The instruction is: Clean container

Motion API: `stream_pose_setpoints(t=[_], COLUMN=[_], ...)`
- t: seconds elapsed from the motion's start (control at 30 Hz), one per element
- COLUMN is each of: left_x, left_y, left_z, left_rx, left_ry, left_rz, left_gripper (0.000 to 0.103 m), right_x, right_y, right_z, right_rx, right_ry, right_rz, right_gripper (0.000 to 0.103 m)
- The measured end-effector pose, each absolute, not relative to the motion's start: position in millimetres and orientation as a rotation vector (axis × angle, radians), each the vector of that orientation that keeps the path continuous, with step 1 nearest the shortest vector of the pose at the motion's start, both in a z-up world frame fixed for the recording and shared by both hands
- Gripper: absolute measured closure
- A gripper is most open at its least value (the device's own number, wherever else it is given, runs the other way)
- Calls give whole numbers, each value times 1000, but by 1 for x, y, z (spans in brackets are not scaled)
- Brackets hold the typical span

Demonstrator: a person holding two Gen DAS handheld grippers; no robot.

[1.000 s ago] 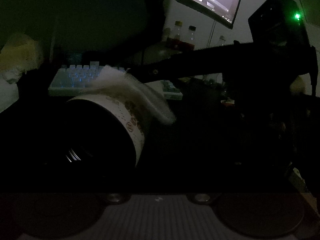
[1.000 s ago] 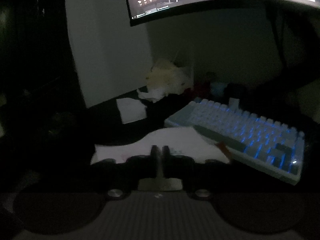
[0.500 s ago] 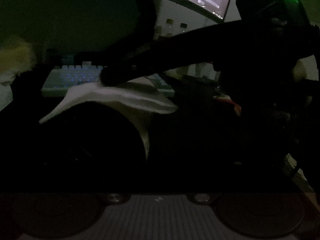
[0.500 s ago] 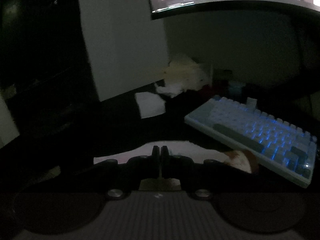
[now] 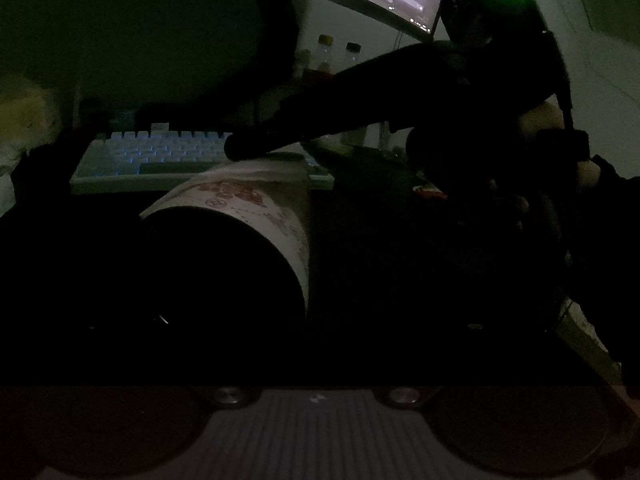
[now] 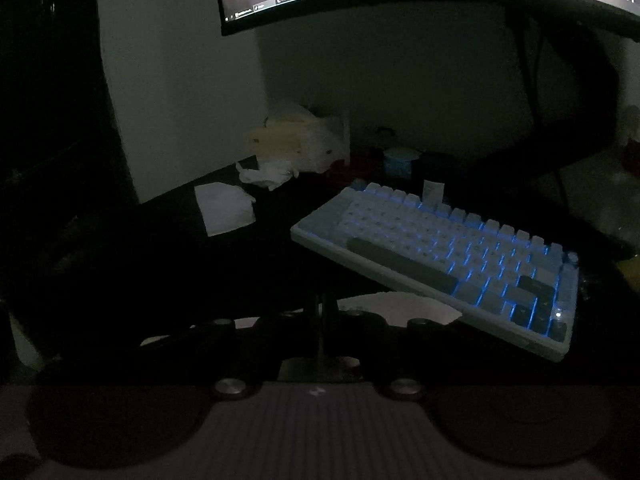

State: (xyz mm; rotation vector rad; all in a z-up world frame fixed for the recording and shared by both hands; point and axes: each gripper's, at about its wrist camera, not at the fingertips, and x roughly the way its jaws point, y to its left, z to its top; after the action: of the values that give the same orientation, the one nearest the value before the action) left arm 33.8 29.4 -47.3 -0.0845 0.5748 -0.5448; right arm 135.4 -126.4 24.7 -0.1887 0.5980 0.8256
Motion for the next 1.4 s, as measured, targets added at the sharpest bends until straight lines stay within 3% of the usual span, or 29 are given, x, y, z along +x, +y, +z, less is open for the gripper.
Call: stream_pose_setpoints(t=[0.57, 0.73, 0.77, 0.8, 0.83, 0.9, 1.0, 1.23, 1.3, 1.4], left_x=[27, 27, 26, 26, 27, 32, 39, 37, 34, 25], left_y=[12, 15, 15, 15, 14, 14, 12, 2, 15, 24], left_z=[-49, -47, -46, -45, -44, -42, -41, -43, -43, -44], left_rx=[-111, -133, -131, -124, -119, -129, -160, -54, -121, -137], left_ry=[577, 591, 590, 588, 588, 593, 573, 506, 501, 488], left_rz=[-519, -515, -509, -509, -512, -517, -530, -653, -738, -774], left_gripper=[0, 2, 11, 29, 39, 70, 88, 91, 97, 94], right_x=[100, 134, 142, 147, 148, 144, 142, 135, 127, 108], right_y=[-124, -134, -137, -139, -140, -140, -145, -167, -175, -179], right_z=[30, 27, 26, 26, 27, 26, 26, 28, 30, 30], right_rx=[-207, -234, -231, -206, -195, -199, -183, -127, -101, -91], right_ry=[582, 581, 583, 601, 610, 604, 601, 608, 609, 590], right_rz=[1001, 803, 762, 761, 772, 782, 786, 790, 813, 842], right_gripper=[99, 99, 99, 99, 99, 99, 99, 100, 100, 100])
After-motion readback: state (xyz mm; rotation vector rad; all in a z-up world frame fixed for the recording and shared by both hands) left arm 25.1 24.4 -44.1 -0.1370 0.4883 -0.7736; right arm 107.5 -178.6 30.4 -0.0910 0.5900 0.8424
